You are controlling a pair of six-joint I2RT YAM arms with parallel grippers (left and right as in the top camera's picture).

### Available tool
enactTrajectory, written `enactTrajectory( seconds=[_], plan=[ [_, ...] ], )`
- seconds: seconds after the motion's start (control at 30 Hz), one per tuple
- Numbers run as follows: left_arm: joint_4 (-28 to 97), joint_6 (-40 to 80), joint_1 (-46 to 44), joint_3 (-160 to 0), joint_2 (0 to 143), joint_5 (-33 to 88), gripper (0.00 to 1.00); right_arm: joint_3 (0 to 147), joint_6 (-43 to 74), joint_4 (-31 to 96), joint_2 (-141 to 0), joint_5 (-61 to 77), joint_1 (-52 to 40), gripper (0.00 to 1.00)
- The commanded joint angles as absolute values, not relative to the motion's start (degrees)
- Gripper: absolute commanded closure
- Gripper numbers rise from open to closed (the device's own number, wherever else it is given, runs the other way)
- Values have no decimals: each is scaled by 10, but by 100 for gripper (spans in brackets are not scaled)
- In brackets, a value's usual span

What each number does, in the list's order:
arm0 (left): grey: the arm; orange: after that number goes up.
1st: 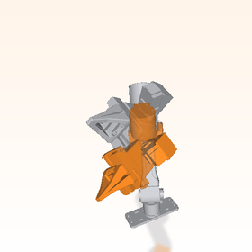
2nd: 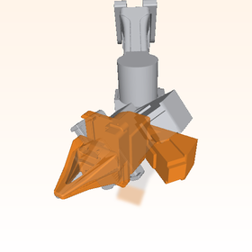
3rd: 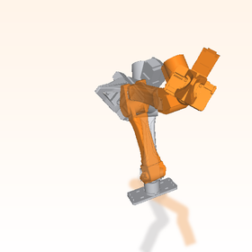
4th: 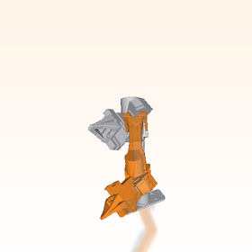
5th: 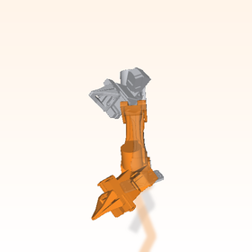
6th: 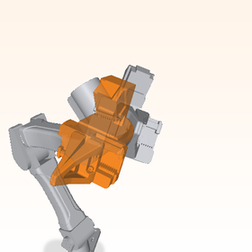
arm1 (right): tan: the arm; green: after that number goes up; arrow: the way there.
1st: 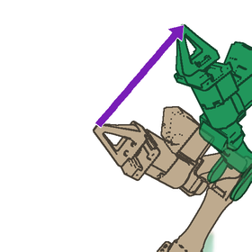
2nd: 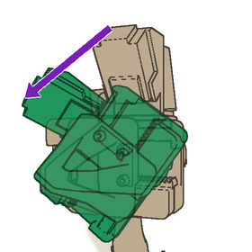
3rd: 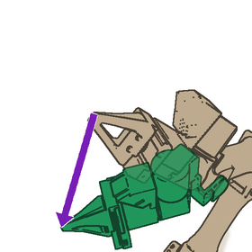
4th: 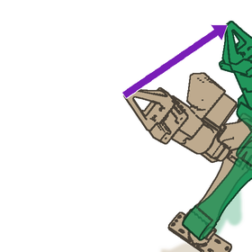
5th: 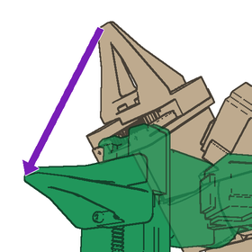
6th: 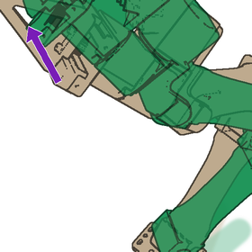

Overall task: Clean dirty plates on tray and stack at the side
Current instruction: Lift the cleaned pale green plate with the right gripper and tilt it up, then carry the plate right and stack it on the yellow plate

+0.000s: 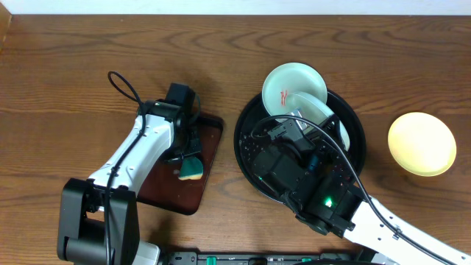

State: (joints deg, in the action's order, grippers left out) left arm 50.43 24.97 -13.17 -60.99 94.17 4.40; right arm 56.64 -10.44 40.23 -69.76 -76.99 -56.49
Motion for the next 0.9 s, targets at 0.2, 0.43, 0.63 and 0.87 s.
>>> enactTrajectory(
  seconds=[0.2,0.43,0.63,0.87],
  plan=[
    [505,238,-129,-608,943,48,92,581,-103,400,-690,-795,-571,99],
    [505,238,-129,-608,943,48,92,581,-103,400,-690,-795,-571,99],
    [505,238,-129,-608,943,48,92,581,-103,400,-690,-795,-571,99],
    [505,238,-129,-608,943,48,92,580,31,453,-692,-638,-531,99]
  ],
)
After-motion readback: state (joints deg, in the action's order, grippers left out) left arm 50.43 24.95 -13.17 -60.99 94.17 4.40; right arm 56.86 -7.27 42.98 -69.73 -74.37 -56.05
